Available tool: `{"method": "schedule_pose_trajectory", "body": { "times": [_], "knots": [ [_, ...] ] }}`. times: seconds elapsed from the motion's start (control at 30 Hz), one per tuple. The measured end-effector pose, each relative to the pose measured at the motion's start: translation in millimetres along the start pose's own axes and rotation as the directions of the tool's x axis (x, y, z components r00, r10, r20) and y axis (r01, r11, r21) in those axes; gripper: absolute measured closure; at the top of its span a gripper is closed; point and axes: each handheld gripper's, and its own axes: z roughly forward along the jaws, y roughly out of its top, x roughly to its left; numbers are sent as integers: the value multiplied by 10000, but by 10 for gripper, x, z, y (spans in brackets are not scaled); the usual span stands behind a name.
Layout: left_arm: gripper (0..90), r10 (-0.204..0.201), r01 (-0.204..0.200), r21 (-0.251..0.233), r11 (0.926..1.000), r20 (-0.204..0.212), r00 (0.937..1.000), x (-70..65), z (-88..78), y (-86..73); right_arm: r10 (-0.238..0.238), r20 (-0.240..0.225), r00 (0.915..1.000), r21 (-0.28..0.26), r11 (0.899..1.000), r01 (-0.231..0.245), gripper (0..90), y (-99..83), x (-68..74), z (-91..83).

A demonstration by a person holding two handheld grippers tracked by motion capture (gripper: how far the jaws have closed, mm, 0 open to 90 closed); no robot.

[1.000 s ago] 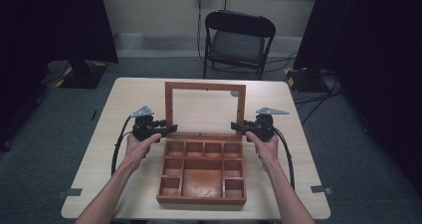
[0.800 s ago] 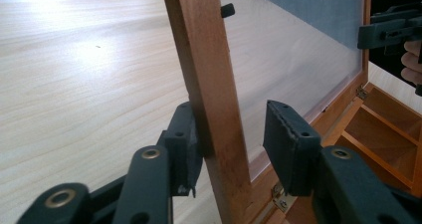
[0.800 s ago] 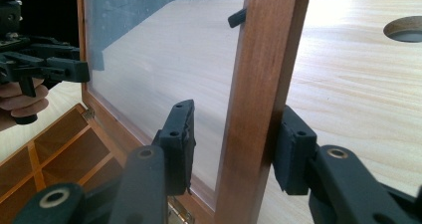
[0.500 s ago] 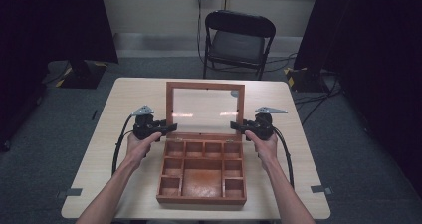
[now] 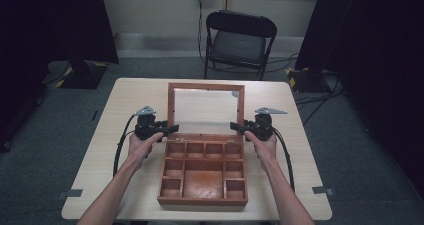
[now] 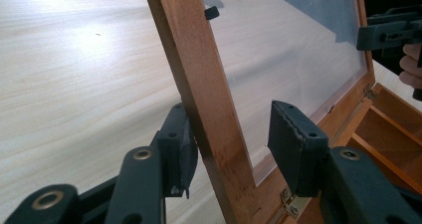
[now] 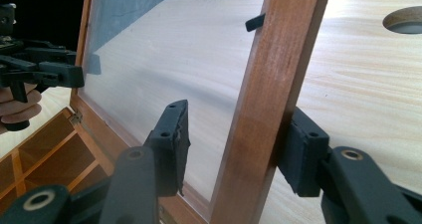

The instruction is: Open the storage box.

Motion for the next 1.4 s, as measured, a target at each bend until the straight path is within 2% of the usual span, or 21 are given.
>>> {"method": "schedule_pose_trajectory", "body": {
  "times": [0.1,0.33,0.53,0.77,0.93,1.23,1.4],
  "knots": [
    [540,-204,205,-46,9998,86,9998,15,10,-5,40,52,10000,-18,10000,-40,493,-3,-1,14],
    [524,-293,293,42,9996,120,9995,41,34,-9,166,105,9998,37,9999,-167,472,-13,-27,48],
    [514,-536,535,85,9985,121,9985,47,63,-13,213,240,9995,93,9997,-215,447,-23,-32,64],
    [453,-514,515,356,9980,-51,9987,41,115,-31,123,427,9990,390,9991,-139,366,-55,-26,130],
    [437,-646,641,430,9970,103,9979,64,129,-53,235,421,9988,426,9988,-253,346,-70,-48,157],
    [397,-884,872,525,9948,217,9958,91,160,-101,343,701,9969,661,9971,-390,277,-98,-48,209],
    [386,-1007,993,529,9937,261,9946,101,167,-119,429,653,9969,723,9963,-476,263,-110,-58,222]
  ]
}}
